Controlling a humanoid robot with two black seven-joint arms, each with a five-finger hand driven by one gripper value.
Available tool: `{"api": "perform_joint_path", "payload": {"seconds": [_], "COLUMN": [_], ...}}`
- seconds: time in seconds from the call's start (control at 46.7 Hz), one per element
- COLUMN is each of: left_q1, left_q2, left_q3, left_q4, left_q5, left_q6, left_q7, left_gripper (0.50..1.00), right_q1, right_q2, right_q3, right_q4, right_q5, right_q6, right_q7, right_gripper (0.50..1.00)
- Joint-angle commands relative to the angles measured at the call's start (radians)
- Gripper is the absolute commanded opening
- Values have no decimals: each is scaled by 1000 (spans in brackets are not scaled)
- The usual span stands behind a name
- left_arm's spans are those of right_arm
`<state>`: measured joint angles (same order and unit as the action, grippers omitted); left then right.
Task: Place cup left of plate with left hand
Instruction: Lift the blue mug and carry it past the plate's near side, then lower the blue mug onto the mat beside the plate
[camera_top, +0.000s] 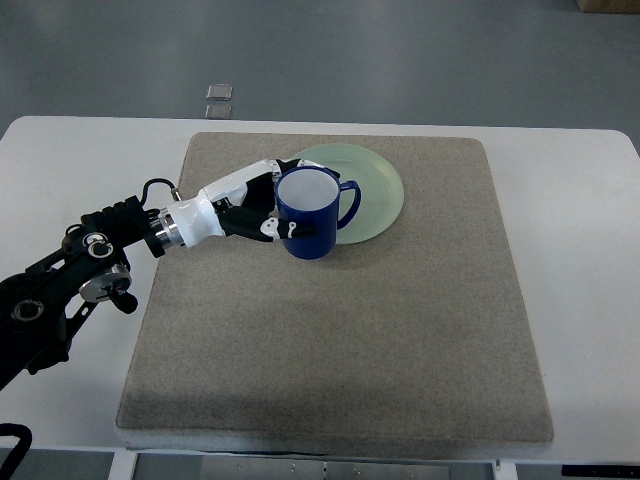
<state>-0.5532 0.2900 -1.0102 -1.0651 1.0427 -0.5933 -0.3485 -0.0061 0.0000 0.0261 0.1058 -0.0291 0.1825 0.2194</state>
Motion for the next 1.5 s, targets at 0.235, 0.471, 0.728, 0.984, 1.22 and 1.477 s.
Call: {"api": "perform_joint_path", "payload": {"seconds": [0.235, 0.471, 0.728, 0.984, 1.22, 1.477], "left_q1": [-56, -45, -8, -7, -7, -7], "left_q2": [20, 26, 15, 14, 6, 1], "left_q3": [-74, -57, -50, -33, -31, -10], "left_q4": [185, 214, 260, 323, 324, 324], "left_q5": [-1, 0, -9, -15, -15, -15], "left_q6": [138, 302, 346, 342, 340, 339], "left_q7": [-20, -63, -78, -101, -103, -103], "left_gripper": [500, 500, 500, 500, 604, 737], "right_q1": [0, 1, 0, 1, 0, 1], "right_q2": [0, 0, 0, 0, 0, 0], "right_q3": [0, 0, 0, 0, 0, 0], "right_q4": [0, 0, 0, 0, 0, 0], "right_q5": [0, 0, 0, 0, 0, 0], "right_q6": [0, 0, 0, 0, 0, 0], "right_q7": [0, 0, 0, 0, 0, 0], "right_gripper": [932, 932, 932, 932, 932, 932]}}
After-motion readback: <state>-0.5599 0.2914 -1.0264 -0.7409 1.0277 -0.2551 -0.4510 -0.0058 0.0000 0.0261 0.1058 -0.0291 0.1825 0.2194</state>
